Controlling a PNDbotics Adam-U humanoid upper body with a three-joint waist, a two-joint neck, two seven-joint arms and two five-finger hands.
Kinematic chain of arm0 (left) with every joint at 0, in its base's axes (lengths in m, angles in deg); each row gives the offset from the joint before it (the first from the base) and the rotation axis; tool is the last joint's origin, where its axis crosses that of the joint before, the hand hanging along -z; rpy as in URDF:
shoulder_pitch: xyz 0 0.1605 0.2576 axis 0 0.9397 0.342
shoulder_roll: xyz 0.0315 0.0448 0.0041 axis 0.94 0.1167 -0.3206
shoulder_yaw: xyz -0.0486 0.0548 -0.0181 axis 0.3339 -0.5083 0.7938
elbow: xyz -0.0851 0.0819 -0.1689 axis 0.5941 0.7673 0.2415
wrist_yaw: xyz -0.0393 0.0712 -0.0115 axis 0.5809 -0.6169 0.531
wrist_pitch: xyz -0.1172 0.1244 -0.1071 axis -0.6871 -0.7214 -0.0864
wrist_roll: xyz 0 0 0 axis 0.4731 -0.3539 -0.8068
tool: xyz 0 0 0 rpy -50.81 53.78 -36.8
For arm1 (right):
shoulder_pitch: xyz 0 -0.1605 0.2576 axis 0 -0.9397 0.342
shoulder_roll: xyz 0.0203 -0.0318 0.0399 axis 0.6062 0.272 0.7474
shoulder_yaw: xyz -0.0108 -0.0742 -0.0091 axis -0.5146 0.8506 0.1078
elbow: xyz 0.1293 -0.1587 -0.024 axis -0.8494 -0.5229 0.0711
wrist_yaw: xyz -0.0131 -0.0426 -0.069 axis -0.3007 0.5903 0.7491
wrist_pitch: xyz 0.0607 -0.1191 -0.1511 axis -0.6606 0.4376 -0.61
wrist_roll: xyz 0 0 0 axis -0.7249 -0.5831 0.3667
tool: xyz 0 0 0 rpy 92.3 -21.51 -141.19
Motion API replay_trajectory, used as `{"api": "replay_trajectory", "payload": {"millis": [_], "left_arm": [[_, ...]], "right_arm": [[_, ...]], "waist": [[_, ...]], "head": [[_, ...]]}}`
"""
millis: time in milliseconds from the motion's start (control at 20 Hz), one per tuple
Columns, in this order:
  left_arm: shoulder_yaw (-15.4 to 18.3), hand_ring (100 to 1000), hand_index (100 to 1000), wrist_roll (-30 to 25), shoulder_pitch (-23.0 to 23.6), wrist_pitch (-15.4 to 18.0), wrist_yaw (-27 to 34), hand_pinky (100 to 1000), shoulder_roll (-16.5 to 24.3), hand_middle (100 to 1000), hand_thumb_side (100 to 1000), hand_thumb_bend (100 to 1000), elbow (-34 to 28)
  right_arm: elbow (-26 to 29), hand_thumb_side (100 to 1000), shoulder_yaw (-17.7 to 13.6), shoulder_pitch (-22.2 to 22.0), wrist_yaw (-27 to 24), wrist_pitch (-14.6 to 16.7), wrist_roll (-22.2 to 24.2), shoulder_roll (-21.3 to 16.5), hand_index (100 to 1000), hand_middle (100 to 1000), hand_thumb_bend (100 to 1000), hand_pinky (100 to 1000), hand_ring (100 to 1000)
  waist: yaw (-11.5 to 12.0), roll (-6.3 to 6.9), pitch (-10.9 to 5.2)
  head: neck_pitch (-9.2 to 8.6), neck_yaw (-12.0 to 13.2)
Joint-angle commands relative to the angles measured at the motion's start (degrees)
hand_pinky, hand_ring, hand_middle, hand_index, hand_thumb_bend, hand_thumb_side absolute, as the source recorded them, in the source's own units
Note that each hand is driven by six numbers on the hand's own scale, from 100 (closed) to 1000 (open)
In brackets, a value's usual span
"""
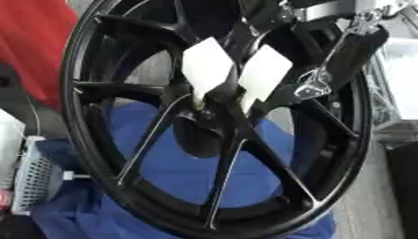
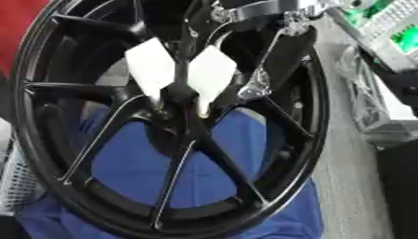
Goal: Pull the pin out of the wheel hub.
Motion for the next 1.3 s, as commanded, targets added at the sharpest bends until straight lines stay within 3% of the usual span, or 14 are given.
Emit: {"api": "replay_trajectory", "payload": {"millis": [50, 400, 750, 1100, 1300], "left_arm": [[0.2, 706, 727, -0.2, -0.6, 0.0, 0.1, 762, 0.4, 604, 576, 403, -1.2], [0.1, 706, 727, -0.2, -0.7, 0.0, 0.2, 762, 0.4, 605, 576, 402, -1.2], [0.2, 707, 727, -0.2, -0.7, -0.1, 0.2, 763, 0.2, 605, 577, 402, -1.2], [0.3, 707, 727, -0.1, -0.7, -0.1, 0.3, 763, 0.2, 605, 577, 402, -1.2], [0.3, 708, 728, 0.0, -0.6, -0.2, 0.4, 764, 0.1, 606, 577, 402, -1.2]], "right_arm": [[-0.6, 250, -0.8, 0.7, 0.8, 0.4, -0.2, -0.9, 784, 706, 385, 874, 853], [-1.3, 218, -0.5, 0.7, -0.6, 0.1, -0.8, -0.5, 720, 639, 252, 870, 836], [-1.3, 196, -0.6, 0.8, -1.9, -0.7, -0.4, -0.5, 670, 595, 201, 867, 822], [-0.9, 127, -0.7, 1.2, -3.7, -1.2, -0.5, -0.4, 540, 476, 100, 840, 760], [-0.4, 103, -1.2, 1.5, -4.7, -1.8, -0.7, -0.5, 486, 422, 100, 828, 733]], "waist": [[0.1, 0.28, -1.11], [0.1, 0.36, -1.07], [0.0, 0.37, -1.15], [0.0, 0.39, -1.44], [-0.2, 0.39, -1.75]], "head": [[-0.49, 0.1], [-0.31, 0.1], [-0.19, 0.2], [0.01, 0.3], [0.14, 0.4]]}}
